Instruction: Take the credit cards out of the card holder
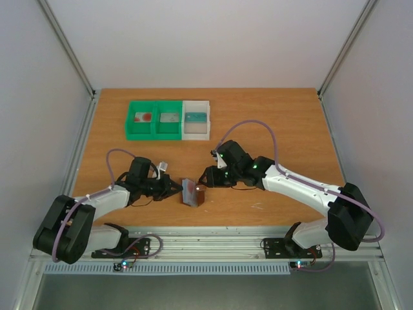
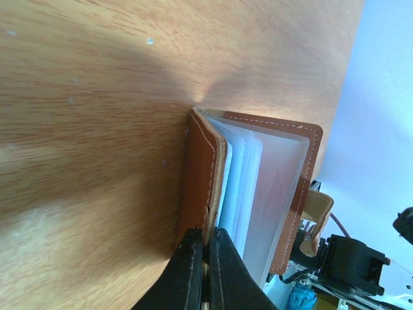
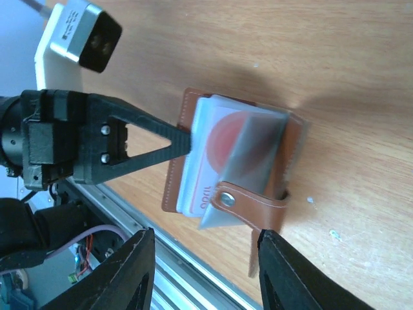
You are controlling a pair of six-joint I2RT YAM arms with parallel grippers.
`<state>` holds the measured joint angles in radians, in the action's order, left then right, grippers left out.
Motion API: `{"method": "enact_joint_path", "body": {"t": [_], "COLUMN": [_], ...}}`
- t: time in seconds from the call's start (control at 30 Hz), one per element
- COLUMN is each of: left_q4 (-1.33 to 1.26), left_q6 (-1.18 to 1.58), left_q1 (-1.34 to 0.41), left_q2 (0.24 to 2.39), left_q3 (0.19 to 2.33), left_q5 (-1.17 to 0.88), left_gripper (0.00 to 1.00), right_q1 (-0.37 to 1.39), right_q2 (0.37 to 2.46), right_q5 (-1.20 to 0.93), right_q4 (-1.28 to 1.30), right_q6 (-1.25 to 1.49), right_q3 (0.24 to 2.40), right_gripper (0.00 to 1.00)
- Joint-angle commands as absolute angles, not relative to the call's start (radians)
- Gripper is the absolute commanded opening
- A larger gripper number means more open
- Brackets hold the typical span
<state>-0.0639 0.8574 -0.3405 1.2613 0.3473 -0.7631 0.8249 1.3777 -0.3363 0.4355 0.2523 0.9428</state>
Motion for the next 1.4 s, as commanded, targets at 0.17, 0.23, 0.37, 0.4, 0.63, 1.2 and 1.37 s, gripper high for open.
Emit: {"method": "enact_joint_path", "body": {"t": [0.17, 0.23, 0.37, 0.4, 0.63, 1.2, 1.37], "left_q4": [-0.151, -0.154, -0.142, -0.138, -0.125, -0.127, -0.08], "left_q6": [0.884, 0.891, 0.895, 0.896, 0.89, 0.889, 0.874], "left_q1": [-0.402, -0.403, -0.404, -0.404, -0.405, -0.405, -0.403], "left_q2": [1.302, 1.297, 1.279, 1.275, 1.258, 1.246, 1.231], "left_q3": [0.396, 0.396, 0.395, 0.394, 0.383, 0.36, 0.368], "left_q5": [-0.735, -0.737, -0.735, -0.735, -0.733, -0.732, -0.718], "left_gripper": [0.0, 0.0, 0.0, 0.0, 0.0, 0.11, 0.22], "right_q1": [0.868, 0.873, 0.873, 0.873, 0.873, 0.873, 0.873], "right_q2": [1.47, 1.502, 1.557, 1.577, 1.643, 1.628, 1.635], "right_q5": [-0.383, -0.387, -0.359, -0.354, -0.274, -0.108, -0.107], "right_q4": [0.423, 0.419, 0.43, 0.433, 0.461, 0.484, 0.466], "right_q6": [0.271, 0.267, 0.247, 0.238, 0.199, 0.151, 0.155], "right_q3": [1.004, 1.008, 1.004, 1.003, 0.989, 0.925, 0.915], "right_gripper": [0.48, 0.48, 0.48, 0.48, 0.44, 0.14, 0.05]}}
